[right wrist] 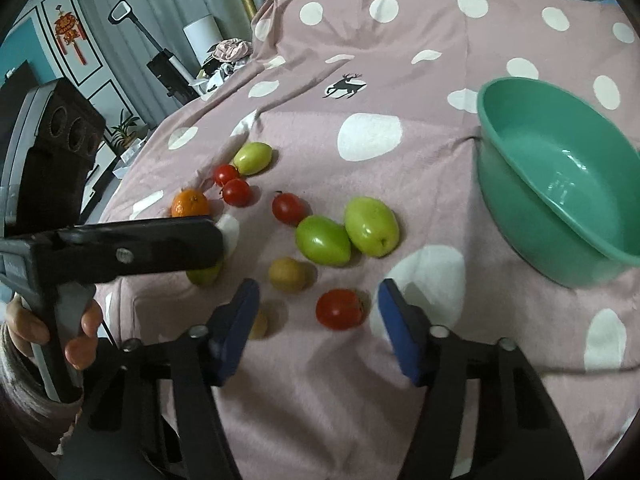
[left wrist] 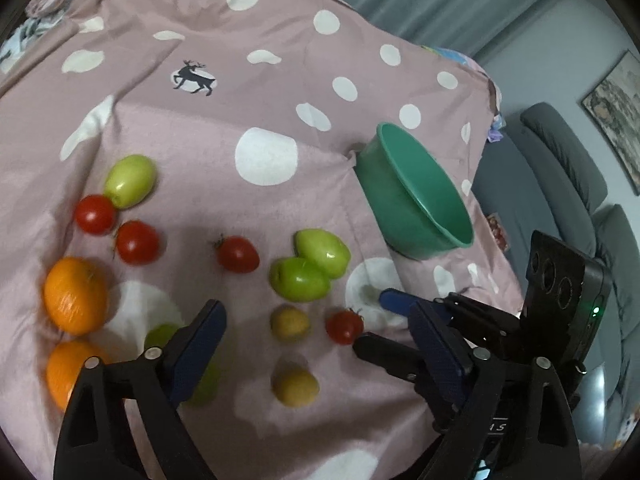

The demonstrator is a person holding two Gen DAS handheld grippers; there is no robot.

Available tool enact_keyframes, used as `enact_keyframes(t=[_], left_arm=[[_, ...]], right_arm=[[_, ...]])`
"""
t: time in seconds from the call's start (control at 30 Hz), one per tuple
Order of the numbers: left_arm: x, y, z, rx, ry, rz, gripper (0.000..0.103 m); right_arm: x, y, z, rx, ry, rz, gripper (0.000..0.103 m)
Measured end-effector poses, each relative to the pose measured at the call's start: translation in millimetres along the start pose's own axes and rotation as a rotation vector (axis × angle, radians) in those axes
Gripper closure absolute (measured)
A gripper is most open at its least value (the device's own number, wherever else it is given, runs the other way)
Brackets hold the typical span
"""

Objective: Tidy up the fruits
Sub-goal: 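Lower the left gripper onto the small green lime and close it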

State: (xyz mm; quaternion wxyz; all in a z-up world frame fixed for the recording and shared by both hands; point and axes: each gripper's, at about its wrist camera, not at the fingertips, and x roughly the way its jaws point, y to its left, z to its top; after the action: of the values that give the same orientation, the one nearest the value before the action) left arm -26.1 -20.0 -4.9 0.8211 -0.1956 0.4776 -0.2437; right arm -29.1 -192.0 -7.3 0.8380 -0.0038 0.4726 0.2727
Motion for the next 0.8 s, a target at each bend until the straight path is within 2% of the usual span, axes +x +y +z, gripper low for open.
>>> enact_keyframes(t=[0.1,0.17,0.27,0.4,0.47,0.7,0.73,0.8], left_arm=[[11,0,4,0.006,0.022,0.011,0.015],[17,2,6,0.006,0.038,0.018,0.023],[26,4,8,0.003,0.058,0.017,0.031],[36,4,10,0.004,0.076,0.026,0.033],[40,4,12,0.005,0.081,0.026,0.04],[52,8,18,-0.013,0.099,0.008,0.048],[53,8,18,-0.016,0.1,0.006,0.053],[54,10,18,-0.016,0.099,0.01,0.056]], right_arm=[[13,-3,6,0.018,0.021,0.02,0.051],[18,-6,8,0.027,0.033,0.027,0.055],[25,-8,10,0.039,0.046,0.033,0.056],[32,-9,14,0.035,0.065,0.03,0.059],[37,-10,16,0.03,0.077,0.029,0.062],[49,-12,28,0.012,0.094,0.015,0.064],[50,-12,29,0.006,0.098,0.021,0.066],[53,-8,30,-0.013,0.105,0.032,0.068]])
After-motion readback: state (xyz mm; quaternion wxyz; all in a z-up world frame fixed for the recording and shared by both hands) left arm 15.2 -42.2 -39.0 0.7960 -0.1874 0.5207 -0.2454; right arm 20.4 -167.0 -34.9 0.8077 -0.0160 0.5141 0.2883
